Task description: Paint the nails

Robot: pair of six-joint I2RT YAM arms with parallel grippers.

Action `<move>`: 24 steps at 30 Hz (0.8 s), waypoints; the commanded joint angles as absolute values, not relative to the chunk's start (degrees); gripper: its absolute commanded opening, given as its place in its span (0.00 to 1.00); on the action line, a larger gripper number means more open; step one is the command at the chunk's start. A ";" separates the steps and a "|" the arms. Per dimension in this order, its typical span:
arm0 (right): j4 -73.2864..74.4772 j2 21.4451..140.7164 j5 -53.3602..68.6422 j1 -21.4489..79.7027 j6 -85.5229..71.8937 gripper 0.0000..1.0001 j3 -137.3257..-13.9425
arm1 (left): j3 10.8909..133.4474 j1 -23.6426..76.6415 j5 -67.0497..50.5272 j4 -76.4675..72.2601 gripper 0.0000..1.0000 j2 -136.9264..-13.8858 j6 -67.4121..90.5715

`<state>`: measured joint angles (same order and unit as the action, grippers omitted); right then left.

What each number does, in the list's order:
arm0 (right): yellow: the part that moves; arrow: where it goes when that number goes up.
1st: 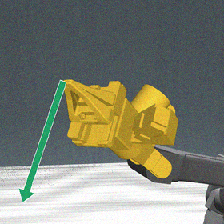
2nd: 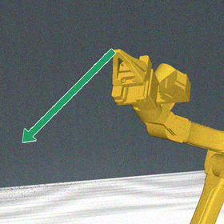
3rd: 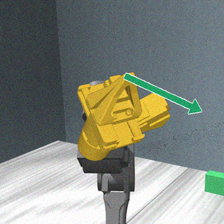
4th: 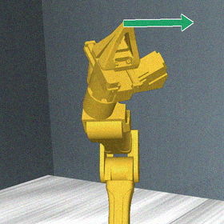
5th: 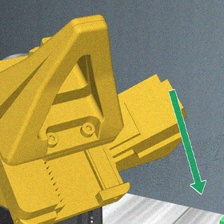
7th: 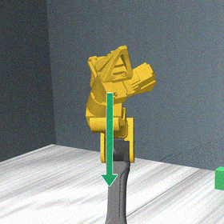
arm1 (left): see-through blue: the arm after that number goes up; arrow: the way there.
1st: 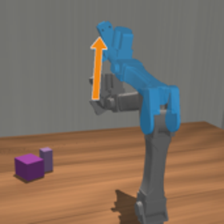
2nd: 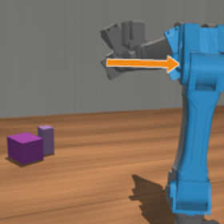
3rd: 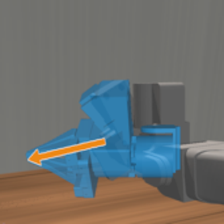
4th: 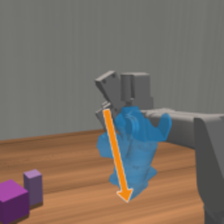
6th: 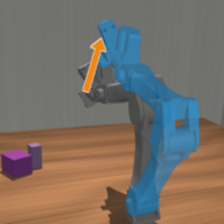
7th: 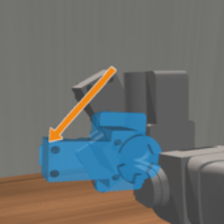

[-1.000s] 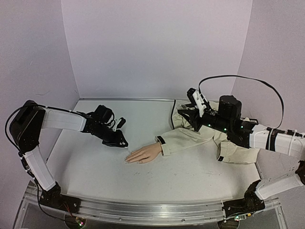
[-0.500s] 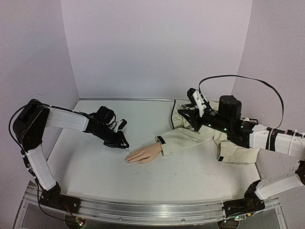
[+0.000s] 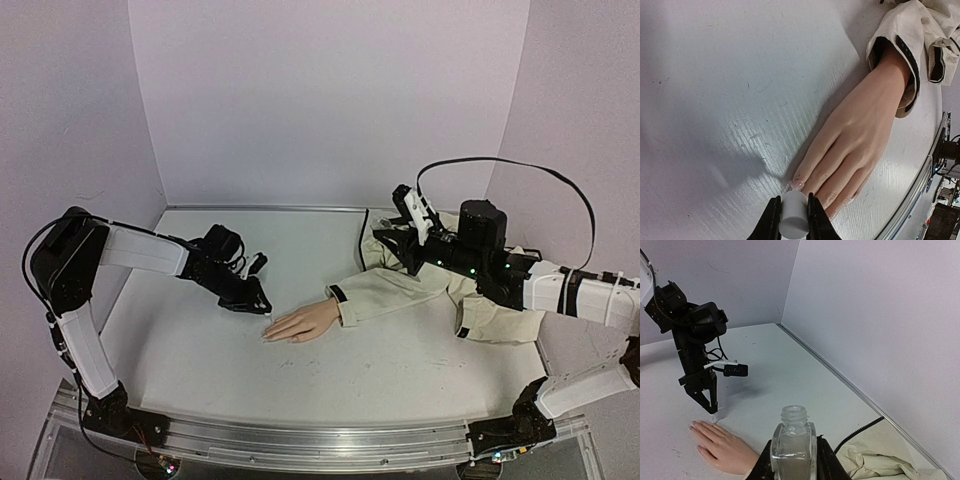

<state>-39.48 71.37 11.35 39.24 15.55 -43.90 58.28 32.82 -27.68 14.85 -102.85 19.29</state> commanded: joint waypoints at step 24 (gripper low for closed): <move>-44.21 71.46 12.82 38.94 14.68 0.00 -46.49 | 59.07 32.52 -26.83 13.66 0.00 -101.48 19.16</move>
